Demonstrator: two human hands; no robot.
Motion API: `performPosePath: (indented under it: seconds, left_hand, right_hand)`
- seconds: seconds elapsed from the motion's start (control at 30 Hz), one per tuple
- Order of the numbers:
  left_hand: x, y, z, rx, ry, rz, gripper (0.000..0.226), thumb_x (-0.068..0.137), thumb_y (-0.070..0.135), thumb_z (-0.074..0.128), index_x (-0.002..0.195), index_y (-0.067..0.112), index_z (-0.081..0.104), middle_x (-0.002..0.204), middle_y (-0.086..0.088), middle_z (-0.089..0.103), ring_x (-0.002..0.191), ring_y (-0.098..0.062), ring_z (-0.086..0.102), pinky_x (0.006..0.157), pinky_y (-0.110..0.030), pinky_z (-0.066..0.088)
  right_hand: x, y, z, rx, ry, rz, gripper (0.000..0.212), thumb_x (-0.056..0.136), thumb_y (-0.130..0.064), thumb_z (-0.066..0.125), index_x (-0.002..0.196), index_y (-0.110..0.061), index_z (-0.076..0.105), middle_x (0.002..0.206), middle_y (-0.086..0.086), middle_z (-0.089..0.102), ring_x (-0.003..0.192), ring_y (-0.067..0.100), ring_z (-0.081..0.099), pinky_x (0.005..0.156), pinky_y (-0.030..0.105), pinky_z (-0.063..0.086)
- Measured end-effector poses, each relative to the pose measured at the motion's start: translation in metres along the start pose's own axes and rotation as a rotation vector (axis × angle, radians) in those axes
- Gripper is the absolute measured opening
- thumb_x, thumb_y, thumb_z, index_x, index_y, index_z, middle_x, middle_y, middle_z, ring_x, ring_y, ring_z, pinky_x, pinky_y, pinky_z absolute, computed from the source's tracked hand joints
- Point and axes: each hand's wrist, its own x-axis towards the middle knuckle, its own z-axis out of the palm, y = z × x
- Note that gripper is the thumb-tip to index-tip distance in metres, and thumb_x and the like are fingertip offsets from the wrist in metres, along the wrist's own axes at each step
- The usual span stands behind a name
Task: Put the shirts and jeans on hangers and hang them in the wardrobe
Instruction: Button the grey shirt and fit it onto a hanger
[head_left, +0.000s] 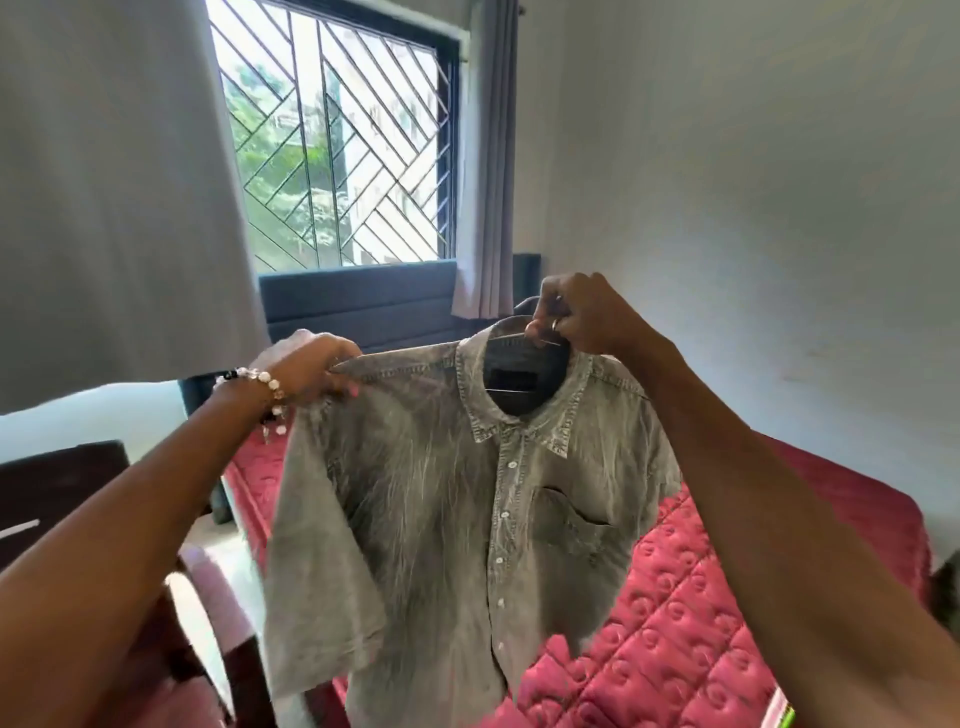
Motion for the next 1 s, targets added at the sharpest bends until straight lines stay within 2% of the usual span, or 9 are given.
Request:
performPosePath:
  seconds: [0.2,0.3,0.37,0.43,0.53,0.63,0.77,0.87,1.0]
  left_hand:
    - [-0.010,0.047,-0.028,-0.294,0.021,0.210,0.098,0.057,0.087,0.048,0.133,0.026,0.051,0.111,0.011,0.060,0.095,-0.008,0.060,0.087,-0.023,0.045]
    - [-0.010,0.075,-0.023,-0.271,0.150,0.260,0.061,0.080,0.059,0.060,0.131,0.025,0.053,0.103,0.010,0.062,0.089,-0.010,0.060,0.087,-0.026,0.047]
    - [-0.013,0.074,-0.018,-0.128,0.271,0.246,0.036,0.084,0.051,0.055,0.105,0.024,0.062,0.085,0.007,0.066,0.074,-0.015,0.062,0.078,-0.035,0.053]
    - [-0.019,0.064,-0.020,-0.071,0.299,0.163,0.034,0.081,0.052,0.047,0.088,0.022,0.061,0.074,0.003,0.065,0.066,-0.019,0.061,0.069,-0.040,0.053]
    - [-0.037,0.045,-0.034,-0.068,0.242,0.060,0.034,0.086,0.049,0.051,0.083,0.017,0.065,0.072,0.002,0.062,0.070,-0.023,0.061,0.070,-0.036,0.049]
    - [-0.069,0.042,-0.059,-0.193,0.262,0.003,0.036,0.089,0.044,0.057,0.111,0.016,0.064,0.090,0.002,0.065,0.081,-0.016,0.061,0.073,-0.026,0.042]
    - [-0.119,0.046,-0.101,-0.160,0.489,0.021,0.060,0.077,0.053,0.060,0.128,0.021,0.057,0.115,-0.004,0.066,0.100,-0.016,0.063,0.086,-0.030,0.049]
    - [-0.160,0.044,-0.136,-0.014,0.663,0.026,0.049,0.078,0.038,0.066,0.119,0.011,0.064,0.110,-0.009,0.069,0.097,-0.020,0.065,0.086,-0.029,0.049]
    - [-0.237,0.044,-0.181,0.166,0.818,-0.084,0.028,0.082,0.025,0.069,0.106,0.012,0.071,0.099,-0.007,0.073,0.086,-0.019,0.067,0.079,-0.023,0.046]
  right_hand:
    - [0.006,-0.029,0.008,0.001,-0.008,-0.095,0.017,0.072,-0.016,0.083,0.075,-0.009,0.068,0.077,0.000,0.070,0.074,0.013,0.064,0.071,0.028,0.052]
    - [0.017,-0.045,0.013,0.035,0.017,-0.157,0.014,0.071,-0.017,0.082,0.073,-0.013,0.068,0.075,0.000,0.069,0.070,0.012,0.060,0.064,0.024,0.043]
    - [0.024,-0.052,0.014,0.062,0.052,-0.196,0.017,0.070,-0.022,0.083,0.075,-0.011,0.071,0.074,-0.001,0.070,0.069,0.009,0.059,0.062,0.020,0.043]
    - [0.031,-0.058,0.015,0.093,0.082,-0.231,0.021,0.069,-0.028,0.084,0.077,-0.012,0.073,0.072,-0.003,0.069,0.067,0.002,0.056,0.062,0.016,0.041]
    - [0.043,-0.072,0.022,0.225,0.064,-0.266,0.018,0.070,-0.023,0.084,0.076,-0.010,0.073,0.067,-0.010,0.066,0.062,-0.005,0.058,0.060,0.006,0.039]
    - [0.054,-0.102,0.032,0.312,0.025,-0.338,0.012,0.073,-0.018,0.082,0.075,-0.015,0.071,0.066,-0.018,0.062,0.062,-0.011,0.057,0.062,0.002,0.036]
    - [0.058,-0.170,0.029,0.431,0.003,-0.481,0.011,0.072,-0.019,0.081,0.071,-0.023,0.071,0.068,-0.008,0.068,0.066,-0.004,0.058,0.069,0.007,0.040]
    - [0.055,-0.231,0.021,0.499,-0.029,-0.572,0.021,0.070,-0.017,0.082,0.066,-0.030,0.067,0.073,0.000,0.071,0.067,-0.005,0.058,0.067,0.002,0.039]
    - [0.038,-0.310,0.007,0.591,-0.053,-0.685,0.009,0.071,-0.014,0.080,0.072,-0.020,0.073,0.073,0.002,0.072,0.066,-0.001,0.059,0.063,0.002,0.039]
